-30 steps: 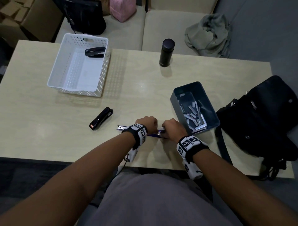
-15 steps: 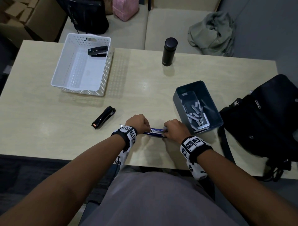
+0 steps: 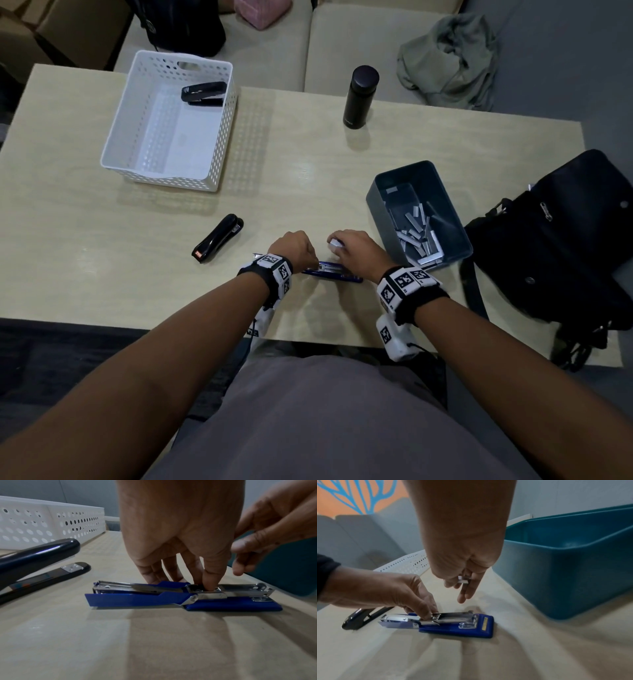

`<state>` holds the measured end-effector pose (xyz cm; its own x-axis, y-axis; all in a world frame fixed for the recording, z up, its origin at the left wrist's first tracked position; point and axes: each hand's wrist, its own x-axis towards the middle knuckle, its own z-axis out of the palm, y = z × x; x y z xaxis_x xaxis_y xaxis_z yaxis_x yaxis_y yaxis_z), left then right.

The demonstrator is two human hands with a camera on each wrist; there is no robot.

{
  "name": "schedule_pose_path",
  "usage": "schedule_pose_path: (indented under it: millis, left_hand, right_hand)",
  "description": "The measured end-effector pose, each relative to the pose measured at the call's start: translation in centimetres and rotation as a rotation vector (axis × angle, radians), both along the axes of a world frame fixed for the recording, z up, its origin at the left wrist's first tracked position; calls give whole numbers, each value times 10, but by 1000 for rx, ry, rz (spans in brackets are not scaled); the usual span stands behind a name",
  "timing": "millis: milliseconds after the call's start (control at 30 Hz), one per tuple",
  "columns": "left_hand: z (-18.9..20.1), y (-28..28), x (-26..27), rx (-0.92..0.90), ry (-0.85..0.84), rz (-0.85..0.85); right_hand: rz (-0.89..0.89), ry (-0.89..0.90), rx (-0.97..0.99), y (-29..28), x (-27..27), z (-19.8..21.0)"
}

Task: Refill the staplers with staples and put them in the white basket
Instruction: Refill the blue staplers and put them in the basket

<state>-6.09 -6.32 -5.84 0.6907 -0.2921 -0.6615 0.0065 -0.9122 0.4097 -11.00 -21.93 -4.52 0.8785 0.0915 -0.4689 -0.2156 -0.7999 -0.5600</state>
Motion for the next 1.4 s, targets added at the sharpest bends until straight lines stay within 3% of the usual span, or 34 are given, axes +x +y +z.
schedule_pose_path:
  millis: [133,267,600,833,1100,1200,1400]
  left_hand:
    - [-1,0,0,0,-1,-3]
    - [0,1,0,-2,-2,0]
    - [0,1,1,-6,11,3]
    - [0,0,3,-4,21,-10]
    - [0,0,4,11,19,-10]
    - [-1,0,4,10,23,-10]
    - [0,-1,4,8,19,-12]
  right_hand:
    - [91,-112,-107,-10,-10,-6]
    - [165,-86,-186,-9,-15,-5]
    - [81,-82,-164,7,-22,-1]
    - [-179,-210,19,-2,-17,-6]
    - [-519,31,494,-12,-9,1]
    - [-473,49,508,-17,-6,1]
    - [-181,30,236,-11,-12,-1]
